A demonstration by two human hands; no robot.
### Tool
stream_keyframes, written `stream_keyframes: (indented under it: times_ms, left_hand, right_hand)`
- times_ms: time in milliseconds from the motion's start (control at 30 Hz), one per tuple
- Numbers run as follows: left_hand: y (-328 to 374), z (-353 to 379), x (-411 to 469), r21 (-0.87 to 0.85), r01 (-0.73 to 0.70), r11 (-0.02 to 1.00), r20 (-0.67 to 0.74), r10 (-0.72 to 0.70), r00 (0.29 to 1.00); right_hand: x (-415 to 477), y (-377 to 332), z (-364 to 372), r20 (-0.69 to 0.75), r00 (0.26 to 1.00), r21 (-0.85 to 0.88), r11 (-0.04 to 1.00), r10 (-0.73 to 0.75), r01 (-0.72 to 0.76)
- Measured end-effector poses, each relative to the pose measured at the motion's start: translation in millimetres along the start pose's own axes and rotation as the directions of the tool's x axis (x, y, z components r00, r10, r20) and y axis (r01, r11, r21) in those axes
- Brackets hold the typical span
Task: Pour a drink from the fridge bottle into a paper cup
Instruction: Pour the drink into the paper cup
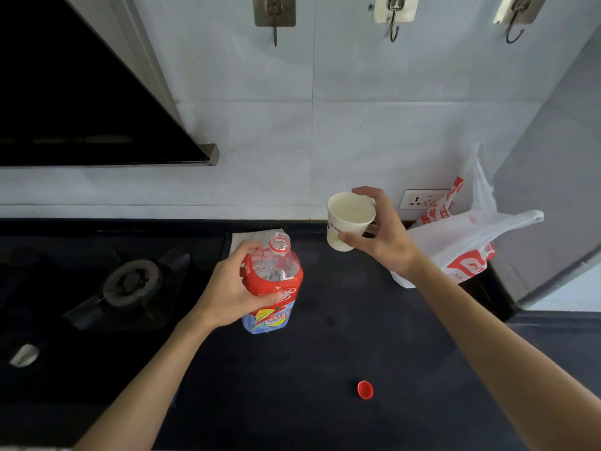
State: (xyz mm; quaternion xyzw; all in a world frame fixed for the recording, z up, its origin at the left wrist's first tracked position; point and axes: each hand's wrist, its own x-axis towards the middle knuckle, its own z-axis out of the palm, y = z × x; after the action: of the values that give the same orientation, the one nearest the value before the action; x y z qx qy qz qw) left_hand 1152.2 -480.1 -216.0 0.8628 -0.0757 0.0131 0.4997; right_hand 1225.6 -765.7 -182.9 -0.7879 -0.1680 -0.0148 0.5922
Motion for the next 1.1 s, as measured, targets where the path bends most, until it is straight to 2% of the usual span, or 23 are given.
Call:
stream_keyframes:
  times_ms: [267, 500, 900, 1100]
  left_hand:
    - [-25.9, 13.6, -25.2, -0.054, 0.088, 0.995, 0.022, -0.087, 0.996]
    - [-51.7, 21.6, -40.6, -0.126, 0.139, 0.982, 0.04, -0.135, 0.99]
    - [-75.2, 23.4, -56.5, -0.133, 0.15, 0.98, 0.122, -0.134, 0.984]
    - [-82.1, 25.5, -64.0, -0.129, 0.169, 0.977, 0.185, -0.144, 0.972]
  right_hand:
    - [-5.6, 39.7, 12.3, -0.021, 0.998, -0.098, 0.993, 0.064, -0.066]
    - [-9.6, 94.7, 27.2, -0.079, 0.963, -0.036, 0.965, 0.257, -0.26]
    - [-13.4, 159.4, 50.6, -0.06, 0.909, -0.175, 0.892, 0.412, -0.416]
    - [-16.8, 170.3, 56.0, -0.136, 0.87, -0.171, 0.854, 0.474, -0.492]
